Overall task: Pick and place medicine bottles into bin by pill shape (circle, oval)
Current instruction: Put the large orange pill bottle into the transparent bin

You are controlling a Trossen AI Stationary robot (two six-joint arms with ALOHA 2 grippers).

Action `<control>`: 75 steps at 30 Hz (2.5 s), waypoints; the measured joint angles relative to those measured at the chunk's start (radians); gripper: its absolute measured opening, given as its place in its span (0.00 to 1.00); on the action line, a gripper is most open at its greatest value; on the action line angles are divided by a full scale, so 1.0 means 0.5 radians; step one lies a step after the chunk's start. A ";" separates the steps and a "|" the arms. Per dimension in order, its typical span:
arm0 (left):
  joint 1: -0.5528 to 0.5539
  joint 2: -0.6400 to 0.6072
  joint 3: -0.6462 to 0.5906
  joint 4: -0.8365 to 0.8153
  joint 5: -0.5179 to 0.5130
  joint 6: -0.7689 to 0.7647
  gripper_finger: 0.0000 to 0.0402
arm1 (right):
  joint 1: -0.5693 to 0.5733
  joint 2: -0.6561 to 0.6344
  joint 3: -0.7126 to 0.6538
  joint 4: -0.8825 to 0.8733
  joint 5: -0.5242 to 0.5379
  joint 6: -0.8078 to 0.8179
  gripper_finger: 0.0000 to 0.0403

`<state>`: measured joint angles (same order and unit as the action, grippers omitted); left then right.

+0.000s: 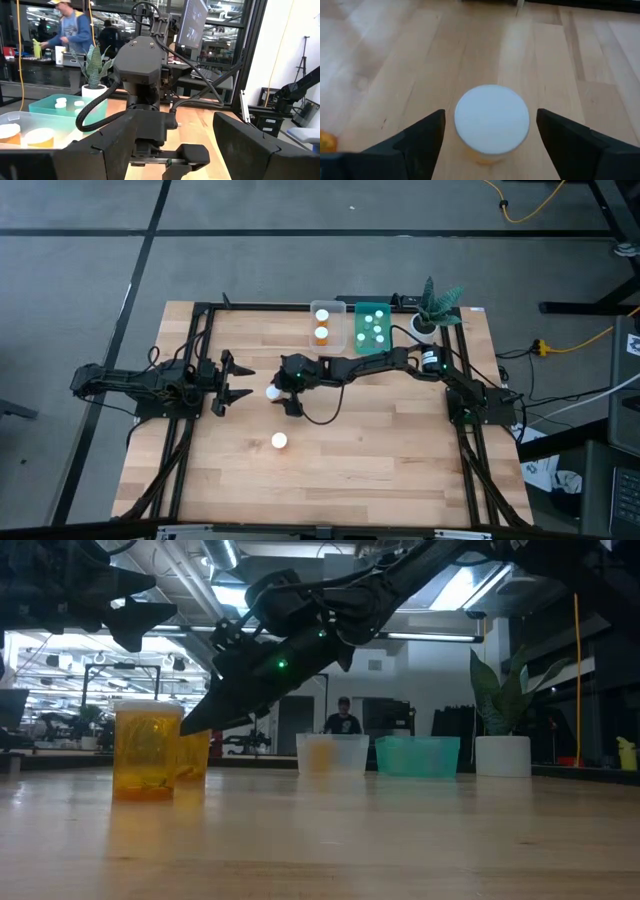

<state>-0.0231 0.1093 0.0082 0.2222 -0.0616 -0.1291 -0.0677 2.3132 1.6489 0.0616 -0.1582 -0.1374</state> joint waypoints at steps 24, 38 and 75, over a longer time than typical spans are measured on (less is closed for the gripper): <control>0.000 -0.001 0.000 -0.005 0.000 0.000 0.63 | -0.160 -0.227 -0.002 -0.347 0.000 0.040 0.53; 0.001 -0.001 0.000 -0.004 -0.001 -0.005 0.63 | -0.639 -0.699 -0.003 -1.007 0.101 -0.156 0.53; 0.000 0.000 0.000 -0.003 -0.014 -0.038 0.63 | -1.168 -0.852 -1.031 0.140 0.007 -0.049 0.53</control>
<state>-0.0231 0.1091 0.0082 0.2207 -0.0689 -0.1482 -0.6518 1.8872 1.1335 0.1317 -0.1549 -0.1619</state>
